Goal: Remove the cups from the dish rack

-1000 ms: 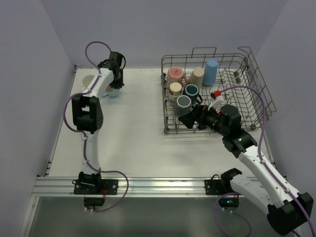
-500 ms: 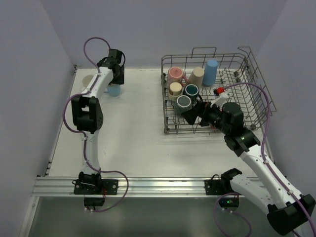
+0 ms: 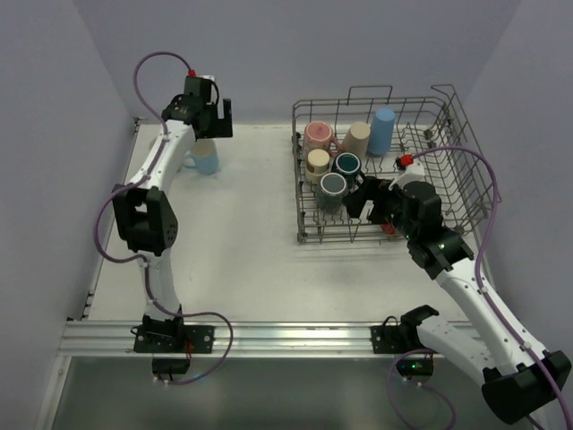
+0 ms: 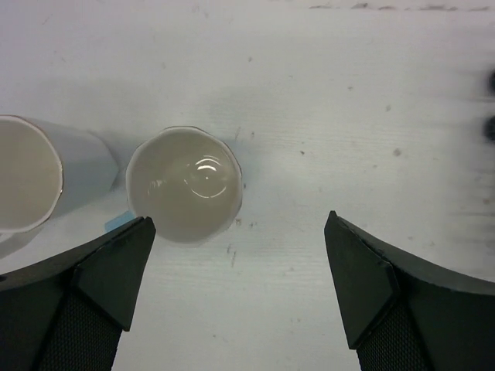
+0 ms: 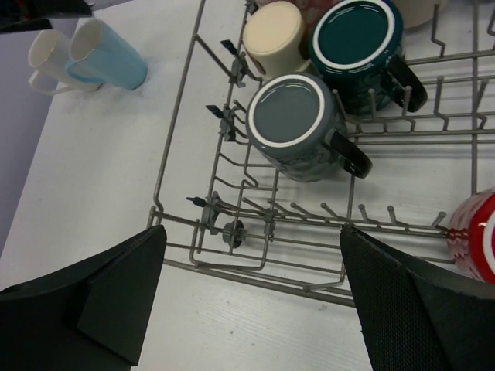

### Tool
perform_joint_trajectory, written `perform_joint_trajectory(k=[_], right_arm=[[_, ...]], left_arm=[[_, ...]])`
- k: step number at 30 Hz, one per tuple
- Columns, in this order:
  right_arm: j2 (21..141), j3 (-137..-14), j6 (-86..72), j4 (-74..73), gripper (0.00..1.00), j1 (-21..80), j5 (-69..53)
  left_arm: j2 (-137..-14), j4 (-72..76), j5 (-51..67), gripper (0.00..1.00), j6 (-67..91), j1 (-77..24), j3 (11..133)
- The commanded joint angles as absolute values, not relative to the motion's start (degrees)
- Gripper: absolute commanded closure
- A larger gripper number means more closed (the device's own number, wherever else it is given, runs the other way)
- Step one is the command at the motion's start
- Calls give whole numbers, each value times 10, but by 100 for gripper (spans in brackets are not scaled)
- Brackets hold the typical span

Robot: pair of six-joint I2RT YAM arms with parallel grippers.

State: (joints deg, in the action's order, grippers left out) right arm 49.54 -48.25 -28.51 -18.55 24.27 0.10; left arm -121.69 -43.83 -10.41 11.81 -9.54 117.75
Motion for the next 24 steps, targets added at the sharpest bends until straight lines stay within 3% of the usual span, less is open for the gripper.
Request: perform_joint_trajectory(k=[1, 8, 13, 19, 24], right_arm=[[499, -505, -273, -193, 4, 218, 37], [534, -494, -259, -224, 1, 142, 143], [583, -482, -250, -229, 1, 129, 209], [615, -492, -243, -245, 1, 99, 240], [646, -505, -253, -284, 1, 89, 229]], left_arm=[[-1080, -351, -57, 0, 138, -116, 1131], [-835, -271, 27, 0, 151, -235, 929], [-646, -182, 136, 0, 183, -268, 689], [-514, -168, 176, 0, 166, -269, 565], [-476, -165, 149, 0, 149, -269, 515]])
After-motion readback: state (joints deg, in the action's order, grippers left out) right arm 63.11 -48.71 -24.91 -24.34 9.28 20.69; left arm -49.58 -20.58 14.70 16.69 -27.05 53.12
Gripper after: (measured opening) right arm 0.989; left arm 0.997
